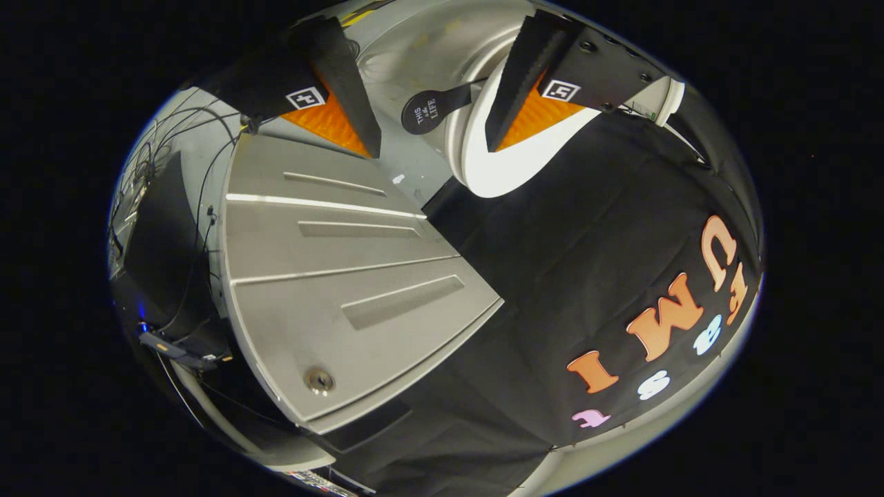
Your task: Open the toilet lid.
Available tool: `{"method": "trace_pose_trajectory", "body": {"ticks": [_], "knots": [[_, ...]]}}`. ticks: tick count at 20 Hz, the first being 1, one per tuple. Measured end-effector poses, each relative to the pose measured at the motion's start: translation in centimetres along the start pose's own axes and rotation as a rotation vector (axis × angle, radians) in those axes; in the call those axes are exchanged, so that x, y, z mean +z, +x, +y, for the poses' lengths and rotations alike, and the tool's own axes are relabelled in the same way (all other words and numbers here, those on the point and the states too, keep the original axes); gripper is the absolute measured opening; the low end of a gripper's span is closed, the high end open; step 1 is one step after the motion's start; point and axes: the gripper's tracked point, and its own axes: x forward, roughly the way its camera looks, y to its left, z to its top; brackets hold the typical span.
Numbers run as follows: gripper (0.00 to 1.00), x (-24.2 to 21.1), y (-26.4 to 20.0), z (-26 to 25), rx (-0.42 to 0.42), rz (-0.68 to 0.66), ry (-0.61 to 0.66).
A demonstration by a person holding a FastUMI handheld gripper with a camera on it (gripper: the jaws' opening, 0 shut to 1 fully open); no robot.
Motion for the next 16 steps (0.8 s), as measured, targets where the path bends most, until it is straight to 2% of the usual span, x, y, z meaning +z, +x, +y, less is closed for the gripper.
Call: {"method": "trace_pose_trajectory", "body": {"ticks": [3, 6, 7, 8, 10, 13, 14, 15, 16], "knots": [[0.97, -1.2, 1.2, -0.2, 0.012, 0.051, 0.084], [0.79, -1.7, 1.9, -0.3, 0.008, 0.08, 0.215], [0.79, -1.4, 2.0, 0.0, 0.016, 0.069, 0.233], [0.74, -1.4, 2.2, 0.0, 0.014, 0.073, 0.23], [0.58, -2.3, 2.0, -0.2, 0.0, 0.128, 0.208], [0.42, -1.9, 2.1, 0.1, 0.014, 0.146, 0.295], [0.35, -1.3, 2.0, 0.4, 0.029, 0.132, 0.335], [0.23, -1.1, 1.8, 0.7, 0.037, 0.134, 0.358], [0.17, -1.2, 1.5, 0.8, 0.025, 0.148, 0.364]]}}
